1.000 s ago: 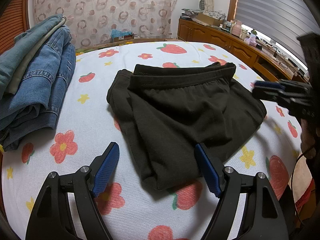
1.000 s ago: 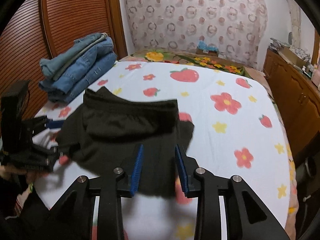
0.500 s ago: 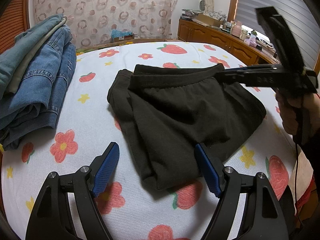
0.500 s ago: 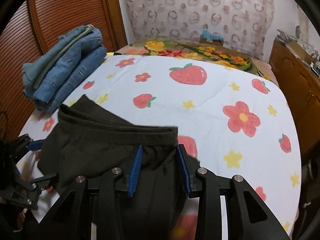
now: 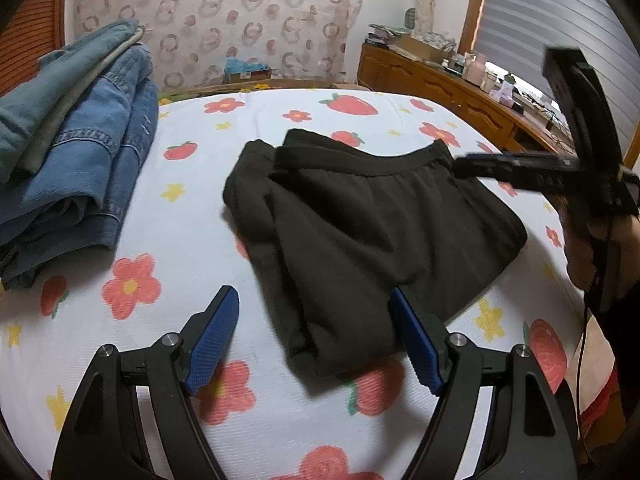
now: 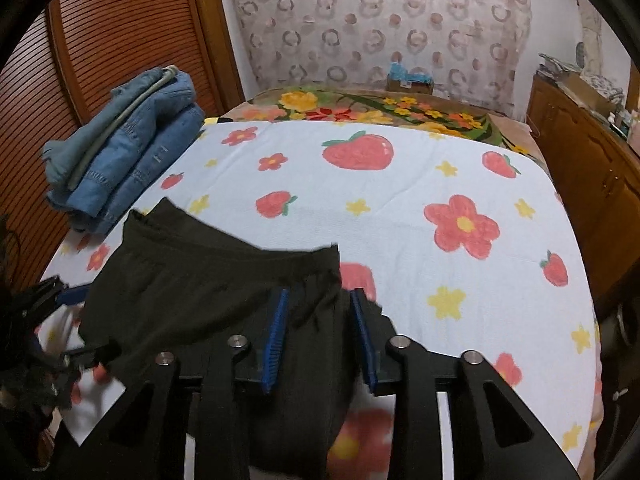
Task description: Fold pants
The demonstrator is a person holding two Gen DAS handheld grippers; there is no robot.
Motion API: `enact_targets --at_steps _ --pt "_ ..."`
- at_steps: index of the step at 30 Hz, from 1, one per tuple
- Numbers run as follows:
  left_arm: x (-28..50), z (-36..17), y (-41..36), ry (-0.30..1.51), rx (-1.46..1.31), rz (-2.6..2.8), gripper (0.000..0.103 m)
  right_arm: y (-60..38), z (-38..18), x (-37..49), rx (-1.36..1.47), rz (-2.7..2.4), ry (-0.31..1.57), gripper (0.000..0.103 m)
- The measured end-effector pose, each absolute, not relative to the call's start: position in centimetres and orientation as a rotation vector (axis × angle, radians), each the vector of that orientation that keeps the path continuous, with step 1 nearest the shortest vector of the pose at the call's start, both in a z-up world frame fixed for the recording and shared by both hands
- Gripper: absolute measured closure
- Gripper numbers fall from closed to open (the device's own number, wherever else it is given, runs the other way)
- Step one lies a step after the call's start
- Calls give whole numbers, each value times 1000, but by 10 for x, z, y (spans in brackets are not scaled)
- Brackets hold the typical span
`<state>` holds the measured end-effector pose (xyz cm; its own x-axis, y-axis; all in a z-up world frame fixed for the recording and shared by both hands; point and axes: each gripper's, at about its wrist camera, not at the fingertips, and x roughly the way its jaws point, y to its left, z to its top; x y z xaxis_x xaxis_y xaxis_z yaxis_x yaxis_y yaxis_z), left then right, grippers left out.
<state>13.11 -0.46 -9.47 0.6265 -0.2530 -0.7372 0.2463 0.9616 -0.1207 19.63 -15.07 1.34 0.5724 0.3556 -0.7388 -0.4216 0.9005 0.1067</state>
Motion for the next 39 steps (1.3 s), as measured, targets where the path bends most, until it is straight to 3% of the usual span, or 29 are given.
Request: enact_targets --at_steps 9,20,31,34,39 --pt "137 -71 0 780 11 -282 25 -159 6 187 -117 452 871 66" --pt "169 -64 -10 767 49 -284 43 -158 -1 186 -147 453 842 62" --pt "190 -76 -18 796 85 -250 45 -158 -2 185 -155 444 841 56" --pt "194 -80 -18 802 90 -254 55 -158 -2 185 -158 441 840 56" --pt "200 -83 -17 803 90 -240 57 -160 -2 185 -159 440 839 55"
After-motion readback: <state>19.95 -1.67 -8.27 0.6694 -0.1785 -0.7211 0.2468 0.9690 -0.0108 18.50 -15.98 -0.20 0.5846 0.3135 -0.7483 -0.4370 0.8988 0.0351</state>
